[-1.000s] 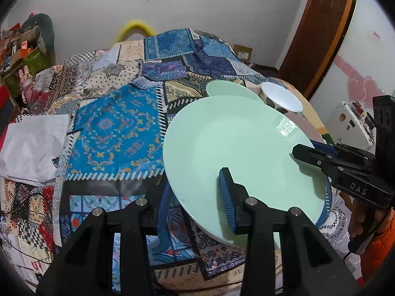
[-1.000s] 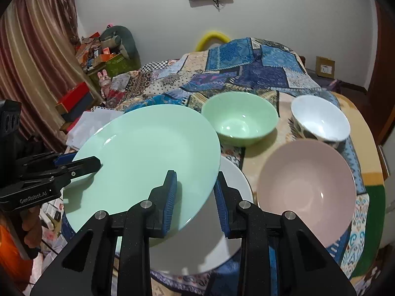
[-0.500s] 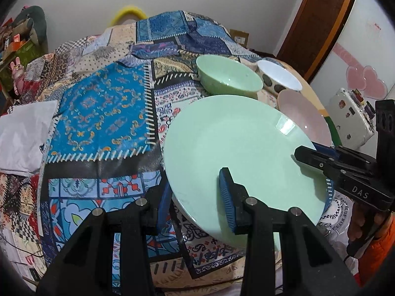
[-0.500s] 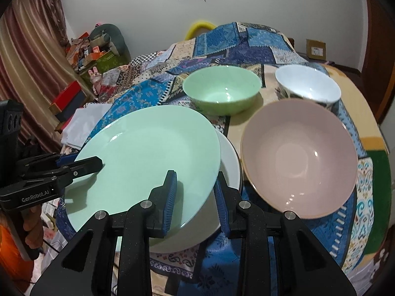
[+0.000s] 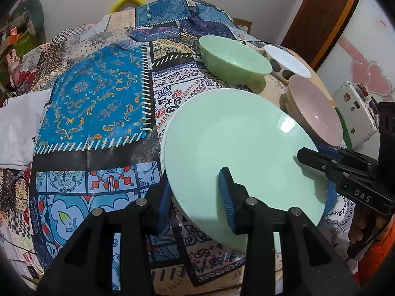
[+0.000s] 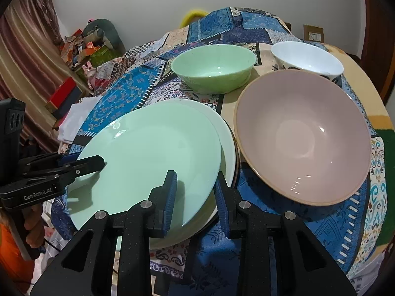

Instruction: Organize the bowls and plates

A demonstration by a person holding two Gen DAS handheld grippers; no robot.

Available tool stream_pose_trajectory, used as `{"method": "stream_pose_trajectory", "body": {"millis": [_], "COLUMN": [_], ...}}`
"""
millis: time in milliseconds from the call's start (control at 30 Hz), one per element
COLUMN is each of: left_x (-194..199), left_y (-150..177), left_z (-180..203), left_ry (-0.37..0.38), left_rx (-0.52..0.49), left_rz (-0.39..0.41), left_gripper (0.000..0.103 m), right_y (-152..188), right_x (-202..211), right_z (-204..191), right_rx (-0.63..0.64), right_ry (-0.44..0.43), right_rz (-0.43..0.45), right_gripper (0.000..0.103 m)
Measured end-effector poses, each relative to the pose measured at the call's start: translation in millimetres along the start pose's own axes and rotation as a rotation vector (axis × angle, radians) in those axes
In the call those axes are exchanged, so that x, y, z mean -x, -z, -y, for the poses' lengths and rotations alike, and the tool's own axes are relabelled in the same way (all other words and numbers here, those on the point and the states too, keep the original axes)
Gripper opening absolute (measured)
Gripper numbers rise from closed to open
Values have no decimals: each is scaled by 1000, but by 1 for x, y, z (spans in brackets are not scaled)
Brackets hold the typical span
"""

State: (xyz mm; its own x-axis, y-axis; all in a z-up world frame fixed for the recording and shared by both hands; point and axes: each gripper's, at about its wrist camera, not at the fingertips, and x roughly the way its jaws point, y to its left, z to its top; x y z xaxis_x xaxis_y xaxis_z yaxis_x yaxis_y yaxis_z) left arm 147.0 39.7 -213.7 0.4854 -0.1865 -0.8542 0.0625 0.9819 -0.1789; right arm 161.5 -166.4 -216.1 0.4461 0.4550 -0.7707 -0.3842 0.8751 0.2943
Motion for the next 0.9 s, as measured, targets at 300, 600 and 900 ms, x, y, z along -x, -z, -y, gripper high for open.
{"method": "stream_pose_trajectory", "body": {"millis": [300,600,900], "left_x": [-5,-10,-12], "left_y": [-5,-12,-11], "left_z": [-2,-7,-7], "left_ry": [-18,-39,-56], "left_rx": [0,4,-8], "left_rz": [3,2,-13], "left_gripper": [37,37,37], "right_y": [-2,-3,-3], "right_x": [-6,-10,-9], "right_z": [0,-2,-2], "right_rx": [-3,-1,-5], "right_ry": [-2,-10,-22], "right_rz": [-3,-5,-2], "right_gripper": [28,28,28]}}
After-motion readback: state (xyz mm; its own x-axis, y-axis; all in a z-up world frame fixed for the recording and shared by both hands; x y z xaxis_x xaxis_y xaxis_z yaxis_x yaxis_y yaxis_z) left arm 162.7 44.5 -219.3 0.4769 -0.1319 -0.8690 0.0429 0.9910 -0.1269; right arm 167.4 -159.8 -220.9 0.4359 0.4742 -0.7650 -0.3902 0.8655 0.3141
